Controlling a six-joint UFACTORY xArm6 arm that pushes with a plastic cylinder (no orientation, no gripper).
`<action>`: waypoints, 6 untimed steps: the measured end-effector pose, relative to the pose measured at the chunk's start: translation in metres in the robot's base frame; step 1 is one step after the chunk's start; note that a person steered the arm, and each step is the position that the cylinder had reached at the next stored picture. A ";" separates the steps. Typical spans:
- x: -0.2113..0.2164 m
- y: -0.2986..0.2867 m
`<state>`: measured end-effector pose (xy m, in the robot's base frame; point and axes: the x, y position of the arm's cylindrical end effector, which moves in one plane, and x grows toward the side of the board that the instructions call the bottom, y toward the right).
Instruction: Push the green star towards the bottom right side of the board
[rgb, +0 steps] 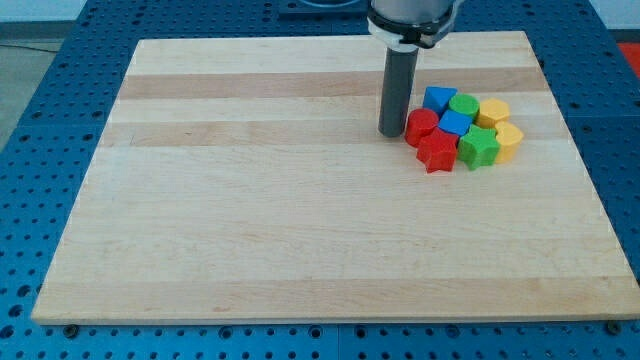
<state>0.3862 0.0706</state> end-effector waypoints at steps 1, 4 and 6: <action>0.000 -0.001; -0.127 0.031; -0.086 0.111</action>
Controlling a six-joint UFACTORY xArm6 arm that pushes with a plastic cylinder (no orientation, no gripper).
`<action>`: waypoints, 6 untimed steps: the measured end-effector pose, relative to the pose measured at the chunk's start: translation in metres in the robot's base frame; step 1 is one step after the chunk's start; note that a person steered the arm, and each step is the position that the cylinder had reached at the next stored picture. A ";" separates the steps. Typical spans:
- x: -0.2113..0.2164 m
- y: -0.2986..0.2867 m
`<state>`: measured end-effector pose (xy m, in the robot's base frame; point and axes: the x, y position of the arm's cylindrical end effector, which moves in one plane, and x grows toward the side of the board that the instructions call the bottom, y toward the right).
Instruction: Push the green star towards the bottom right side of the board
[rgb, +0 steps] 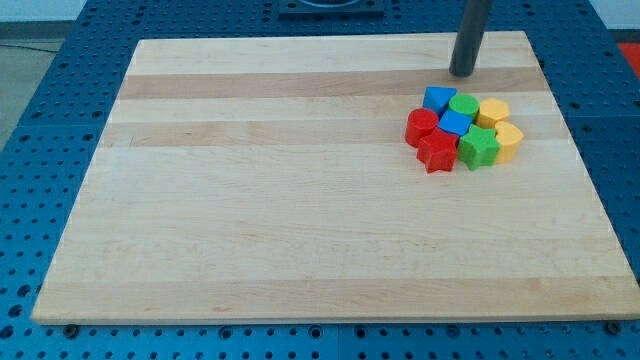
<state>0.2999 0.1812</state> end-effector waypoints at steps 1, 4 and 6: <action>0.052 0.000; 0.141 0.000; 0.174 0.018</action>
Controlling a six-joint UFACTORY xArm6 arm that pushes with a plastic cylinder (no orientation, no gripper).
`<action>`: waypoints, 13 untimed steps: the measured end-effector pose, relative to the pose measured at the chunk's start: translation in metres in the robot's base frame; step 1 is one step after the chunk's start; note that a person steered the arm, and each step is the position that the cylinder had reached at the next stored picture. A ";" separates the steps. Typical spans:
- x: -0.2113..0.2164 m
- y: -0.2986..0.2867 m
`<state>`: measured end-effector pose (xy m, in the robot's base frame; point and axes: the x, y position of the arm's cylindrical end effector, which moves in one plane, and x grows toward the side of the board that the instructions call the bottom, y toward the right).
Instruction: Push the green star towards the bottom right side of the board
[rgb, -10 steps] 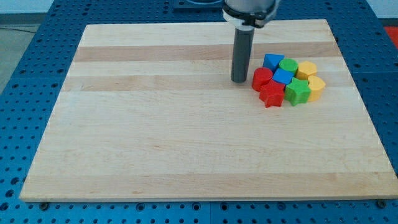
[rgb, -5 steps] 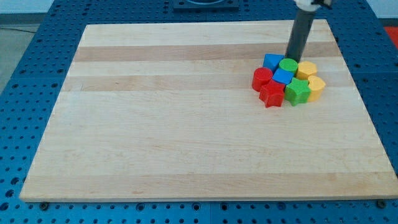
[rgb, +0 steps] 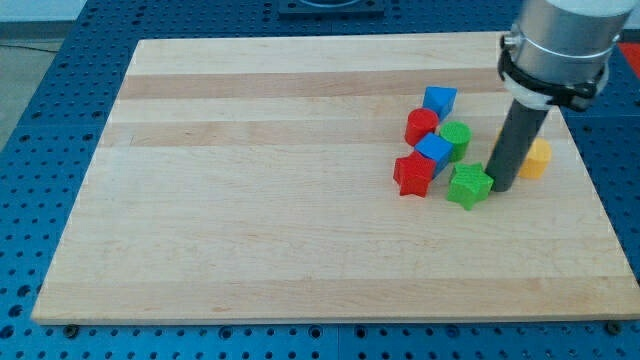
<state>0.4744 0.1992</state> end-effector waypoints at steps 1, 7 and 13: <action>0.000 0.020; -0.024 -0.042; 0.046 -0.120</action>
<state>0.5199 0.0791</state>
